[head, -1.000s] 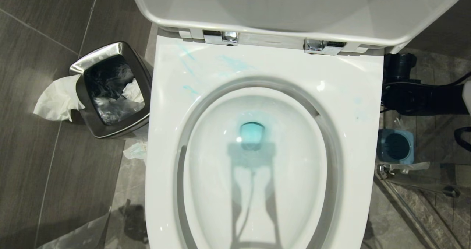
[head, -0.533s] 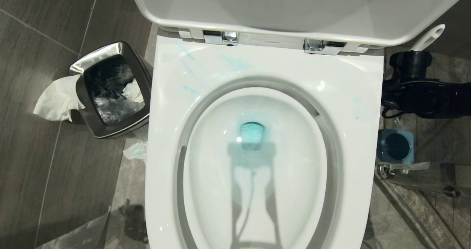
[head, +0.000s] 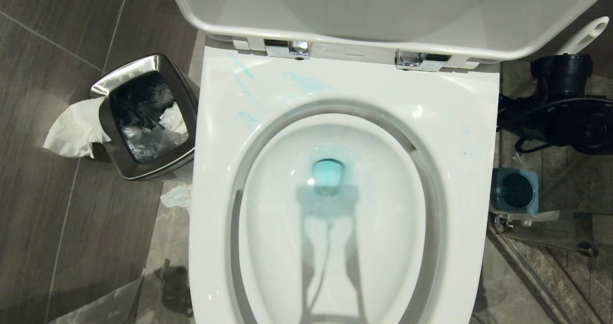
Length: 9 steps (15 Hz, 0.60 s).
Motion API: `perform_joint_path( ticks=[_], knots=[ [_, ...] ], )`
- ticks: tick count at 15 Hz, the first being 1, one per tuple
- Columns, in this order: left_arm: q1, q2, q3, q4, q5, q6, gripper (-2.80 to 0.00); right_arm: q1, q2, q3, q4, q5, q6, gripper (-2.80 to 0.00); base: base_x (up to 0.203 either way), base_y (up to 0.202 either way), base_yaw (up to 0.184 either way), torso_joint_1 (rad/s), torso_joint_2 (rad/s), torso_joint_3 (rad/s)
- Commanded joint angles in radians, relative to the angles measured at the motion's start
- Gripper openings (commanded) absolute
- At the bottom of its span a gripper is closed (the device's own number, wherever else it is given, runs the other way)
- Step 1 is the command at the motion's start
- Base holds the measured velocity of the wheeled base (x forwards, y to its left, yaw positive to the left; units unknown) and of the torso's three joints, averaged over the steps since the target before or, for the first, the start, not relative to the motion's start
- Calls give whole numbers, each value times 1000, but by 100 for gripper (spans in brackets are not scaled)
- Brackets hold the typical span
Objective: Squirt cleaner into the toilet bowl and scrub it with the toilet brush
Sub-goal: Put the toilet brush back
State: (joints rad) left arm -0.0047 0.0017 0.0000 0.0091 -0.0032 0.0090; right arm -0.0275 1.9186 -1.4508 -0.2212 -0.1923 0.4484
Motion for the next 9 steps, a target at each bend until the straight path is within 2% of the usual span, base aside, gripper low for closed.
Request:
perform_joint_path(
  ticks=[1, 9],
  knots=[
    [0, 1, 2, 0, -1, 0, -280, -2, -52, 40, -1, -1, 2, -280, 0, 0, 0, 0, 0, 0],
    [0, 1, 2, -1, -1, 3, -280, -11, -213, 169, 0, 0, -40, -280, 0, 0, 0, 0, 0, 0]
  ],
)
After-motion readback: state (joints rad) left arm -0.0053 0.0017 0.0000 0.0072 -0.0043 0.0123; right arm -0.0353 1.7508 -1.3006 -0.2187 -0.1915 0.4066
